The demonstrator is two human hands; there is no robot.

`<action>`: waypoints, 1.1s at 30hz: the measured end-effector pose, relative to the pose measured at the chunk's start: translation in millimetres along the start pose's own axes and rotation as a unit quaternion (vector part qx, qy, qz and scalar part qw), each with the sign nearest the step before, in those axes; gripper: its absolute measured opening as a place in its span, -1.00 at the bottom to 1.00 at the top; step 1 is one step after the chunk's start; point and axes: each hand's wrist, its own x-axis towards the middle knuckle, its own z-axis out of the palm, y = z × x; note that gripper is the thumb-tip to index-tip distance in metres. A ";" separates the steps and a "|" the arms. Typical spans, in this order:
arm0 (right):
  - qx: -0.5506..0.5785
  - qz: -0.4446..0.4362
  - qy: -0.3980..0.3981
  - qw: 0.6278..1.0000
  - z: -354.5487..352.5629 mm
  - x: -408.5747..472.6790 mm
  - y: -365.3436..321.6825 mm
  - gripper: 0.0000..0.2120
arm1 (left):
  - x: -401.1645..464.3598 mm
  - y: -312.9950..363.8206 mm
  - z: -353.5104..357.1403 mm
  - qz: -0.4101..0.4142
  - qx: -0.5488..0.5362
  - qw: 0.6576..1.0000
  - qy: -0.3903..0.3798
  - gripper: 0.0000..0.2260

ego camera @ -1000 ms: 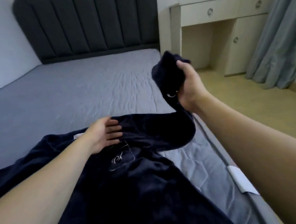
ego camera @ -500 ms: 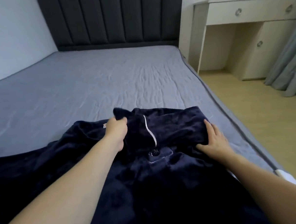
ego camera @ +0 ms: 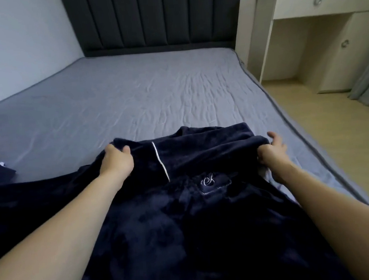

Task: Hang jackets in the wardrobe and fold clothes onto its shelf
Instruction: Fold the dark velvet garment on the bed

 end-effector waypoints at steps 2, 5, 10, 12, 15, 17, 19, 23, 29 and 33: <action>-0.003 0.053 -0.046 0.998 10.8 -13.2 1.9 -0.38 | -5.3 -25.3 2.7 -0.065 -0.007 0.997 -0.033 -0.41; -0.023 0.028 -0.116 0.993 29.7 -26.7 7.8 -0.35 | -8.0 -44.9 8.3 -0.115 -0.054 0.989 -0.070 -0.42; -0.145 -0.088 0.009 0.985 18.8 -14.4 -0.1 -0.71 | -2.5 -31.0 2.4 -0.028 0.001 0.999 -0.040 -0.59; -0.230 -0.094 0.075 0.966 -6.2 -6.8 8.7 -0.63 | 4.7 -28.5 -16.4 -0.014 0.050 0.998 0.046 -0.63; -0.366 -0.054 0.058 0.927 -23.8 -0.2 26.1 -0.76 | 8.9 -47.0 -34.3 0.001 0.140 0.990 0.025 -0.62; -0.474 -0.076 0.031 0.876 -20.2 0.3 30.7 -0.89 | 0.1 -56.8 -30.0 -0.013 0.173 0.983 -0.062 -0.52; -0.566 -0.086 -0.025 0.820 -15.2 2.5 24.0 -0.92 | -12.0 -57.3 -22.6 -0.037 0.170 0.980 -0.094 -0.41; -0.572 0.147 -0.253 0.767 -28.8 15.2 -37.2 -0.68 | -37.3 -64.4 -20.8 0.015 0.146 0.989 -0.015 -0.46; -0.475 -0.154 -0.131 0.856 52.4 24.5 -82.8 -0.45 | -57.9 -71.5 -26.1 0.127 0.005 0.992 -0.020 -0.69; -0.548 -0.107 -0.185 0.809 105.5 15.5 -24.0 -0.27 | -64.1 -61.6 -33.4 0.223 -0.157 0.953 -0.132 -0.77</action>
